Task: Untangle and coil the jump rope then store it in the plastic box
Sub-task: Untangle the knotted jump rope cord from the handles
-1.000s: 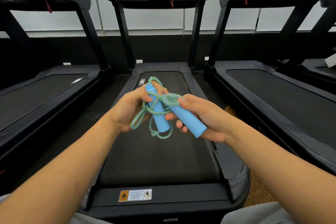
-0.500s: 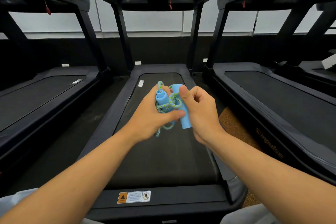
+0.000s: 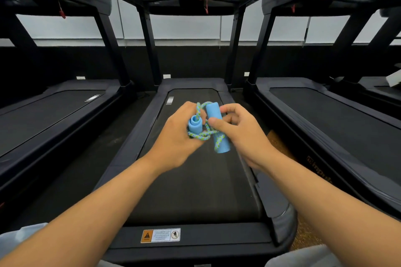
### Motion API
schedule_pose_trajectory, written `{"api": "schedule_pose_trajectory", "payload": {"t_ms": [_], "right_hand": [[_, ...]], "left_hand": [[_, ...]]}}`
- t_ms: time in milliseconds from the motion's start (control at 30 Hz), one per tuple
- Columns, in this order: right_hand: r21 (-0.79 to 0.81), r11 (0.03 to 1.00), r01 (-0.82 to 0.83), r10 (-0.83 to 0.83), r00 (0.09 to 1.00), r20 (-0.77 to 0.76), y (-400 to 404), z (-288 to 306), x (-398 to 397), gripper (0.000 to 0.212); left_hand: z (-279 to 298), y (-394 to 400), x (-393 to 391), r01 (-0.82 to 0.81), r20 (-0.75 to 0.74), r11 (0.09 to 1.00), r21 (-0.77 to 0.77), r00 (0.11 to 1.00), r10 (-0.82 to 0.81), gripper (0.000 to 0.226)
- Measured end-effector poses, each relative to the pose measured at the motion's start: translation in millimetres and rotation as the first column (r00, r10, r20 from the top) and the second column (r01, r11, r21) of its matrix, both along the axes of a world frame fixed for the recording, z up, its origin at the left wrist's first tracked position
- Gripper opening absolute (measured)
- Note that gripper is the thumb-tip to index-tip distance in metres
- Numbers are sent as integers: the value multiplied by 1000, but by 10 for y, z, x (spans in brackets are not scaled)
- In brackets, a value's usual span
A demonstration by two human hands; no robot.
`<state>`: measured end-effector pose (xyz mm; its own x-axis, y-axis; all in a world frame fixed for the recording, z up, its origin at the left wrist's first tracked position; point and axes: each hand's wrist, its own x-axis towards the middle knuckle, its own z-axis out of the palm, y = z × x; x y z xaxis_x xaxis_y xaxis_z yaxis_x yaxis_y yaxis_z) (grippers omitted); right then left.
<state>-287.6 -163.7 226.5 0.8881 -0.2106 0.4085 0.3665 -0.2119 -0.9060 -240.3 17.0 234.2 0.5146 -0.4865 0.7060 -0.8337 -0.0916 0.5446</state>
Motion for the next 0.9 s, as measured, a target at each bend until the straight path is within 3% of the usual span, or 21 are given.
{"api": "schedule_pose_trajectory", "payload": {"t_ms": [67,167,267,333,367,433,500,600,733,800,900], "right_hand": [[-65,998,-3,-1,997,-71,-57,48,-7,19],[-50,998,49,-54,995,-87,-81,114,-7,21],[158,987,-6,10,1000,-25,-73,191,-17,19],[369,927,-73,55,997,59,-131,228,-12,34],[443,890,-107,64,992,110,-169,258,-24,30],[519,839,-166,77,979,190,-254,329,-83,12],[547,819,-173,71,977,201,-359,381,-139,16],[512,842,-169,89,980,176,-532,416,-182,31],[464,885,-38,-17,993,113,-796,392,-177,32],[376,926,39,-38,999,-9,-934,303,-145,32],[75,997,27,-4,956,-292,-1071,42,-72,33]], "left_hand": [[1,57,62,6,34,997,83,999,-9,33],[-11,129,164,-166,70,962,217,986,154,44],[70,187,225,-233,70,935,267,972,222,31],[120,224,225,-86,-35,969,230,995,96,33],[128,240,223,-41,-62,978,206,997,55,35],[118,264,241,-44,-82,990,136,995,56,42],[87,294,315,-32,-177,999,15,984,34,47],[67,351,421,-41,-322,980,-193,947,-23,43],[128,403,529,-132,-480,860,-492,866,-142,33],[169,444,557,-190,-497,820,-540,858,-128,30],[184,466,573,-224,-518,789,-572,844,-136,28]]}}
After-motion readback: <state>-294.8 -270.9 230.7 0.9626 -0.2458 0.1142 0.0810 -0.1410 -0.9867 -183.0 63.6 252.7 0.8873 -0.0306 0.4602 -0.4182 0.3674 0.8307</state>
